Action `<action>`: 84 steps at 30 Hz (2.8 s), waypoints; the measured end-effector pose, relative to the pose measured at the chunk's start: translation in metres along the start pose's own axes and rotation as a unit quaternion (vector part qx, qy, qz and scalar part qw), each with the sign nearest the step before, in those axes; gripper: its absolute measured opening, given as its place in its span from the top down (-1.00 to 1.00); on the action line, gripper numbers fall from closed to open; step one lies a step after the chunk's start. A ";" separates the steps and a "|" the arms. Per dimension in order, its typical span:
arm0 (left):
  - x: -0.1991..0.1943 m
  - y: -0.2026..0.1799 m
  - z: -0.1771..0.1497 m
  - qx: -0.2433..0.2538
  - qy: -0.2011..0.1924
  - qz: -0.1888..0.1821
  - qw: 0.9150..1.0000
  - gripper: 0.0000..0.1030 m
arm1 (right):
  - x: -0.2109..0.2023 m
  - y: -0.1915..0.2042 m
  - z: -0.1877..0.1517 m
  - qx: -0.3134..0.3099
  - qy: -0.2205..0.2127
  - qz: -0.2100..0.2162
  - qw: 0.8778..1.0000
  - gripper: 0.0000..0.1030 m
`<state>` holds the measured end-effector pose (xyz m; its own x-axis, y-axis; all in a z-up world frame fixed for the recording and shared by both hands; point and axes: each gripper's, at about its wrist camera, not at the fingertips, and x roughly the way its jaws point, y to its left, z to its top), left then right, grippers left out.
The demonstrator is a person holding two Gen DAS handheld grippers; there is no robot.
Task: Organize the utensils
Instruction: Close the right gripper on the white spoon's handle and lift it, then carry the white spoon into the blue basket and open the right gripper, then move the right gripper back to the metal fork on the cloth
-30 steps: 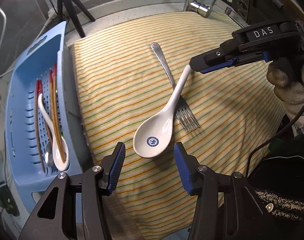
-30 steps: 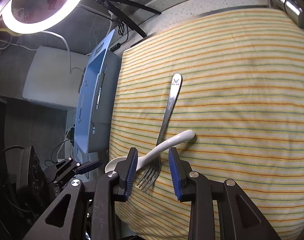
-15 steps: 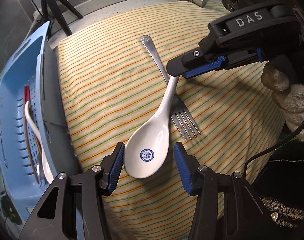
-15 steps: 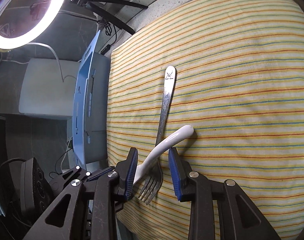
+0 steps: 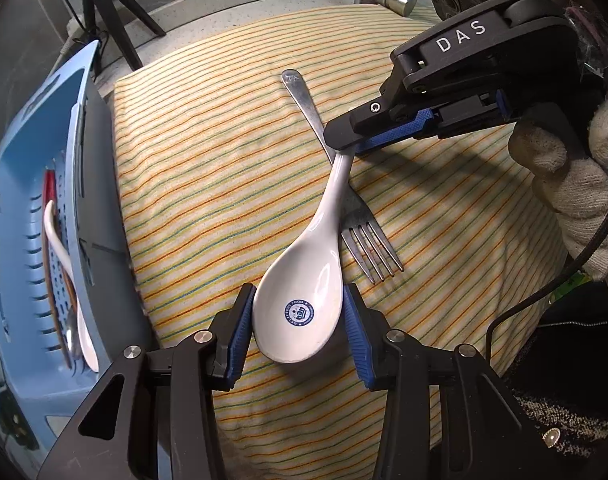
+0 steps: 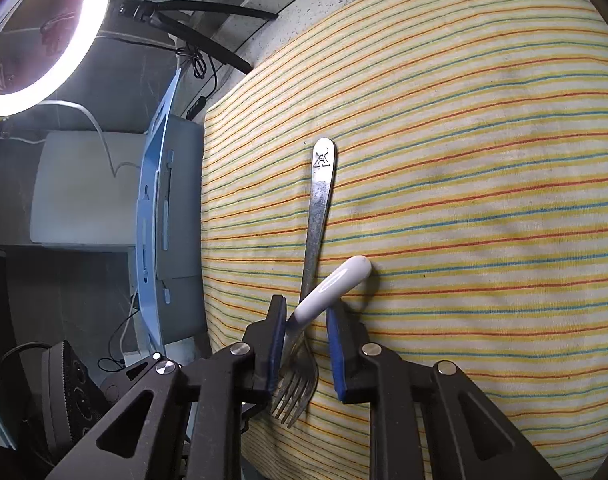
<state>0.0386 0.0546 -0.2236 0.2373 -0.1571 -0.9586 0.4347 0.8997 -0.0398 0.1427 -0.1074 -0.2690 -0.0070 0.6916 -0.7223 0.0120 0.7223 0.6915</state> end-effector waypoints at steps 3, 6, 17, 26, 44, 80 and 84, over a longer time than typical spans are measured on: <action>-0.003 -0.002 -0.004 -0.005 -0.003 -0.004 1.000 0.19 | -0.003 0.003 -0.001 -0.004 -0.003 0.000 1.000 0.67; -0.008 -0.003 -0.005 -0.007 -0.008 -0.007 1.000 0.20 | -0.008 0.006 -0.002 -0.003 -0.005 0.004 1.000 0.68; -0.041 0.010 -0.010 -0.032 -0.054 -0.003 0.998 0.21 | -0.025 0.051 0.007 -0.041 -0.021 0.025 0.999 0.73; -0.074 0.037 -0.030 -0.069 -0.087 0.014 0.994 0.21 | -0.014 0.107 0.016 -0.090 -0.013 0.043 0.995 0.76; -0.072 0.106 -0.052 -0.164 -0.099 0.013 0.981 0.24 | 0.048 0.189 0.039 -0.155 0.013 0.023 0.988 0.77; -0.083 0.092 -0.047 -0.200 -0.117 0.021 0.973 0.25 | 0.000 0.171 0.049 -0.192 -0.007 -0.010 0.981 0.49; -0.080 0.074 -0.040 -0.189 -0.115 0.011 0.975 0.25 | -0.018 0.151 0.047 -0.184 -0.012 -0.015 0.983 0.49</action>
<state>0.0172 0.1504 -0.1615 0.4508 -0.1845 -0.8734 0.0856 0.9828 -0.1634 0.1912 -0.0110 -0.1526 0.0215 0.6726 -0.7397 -0.3510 0.6978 0.6244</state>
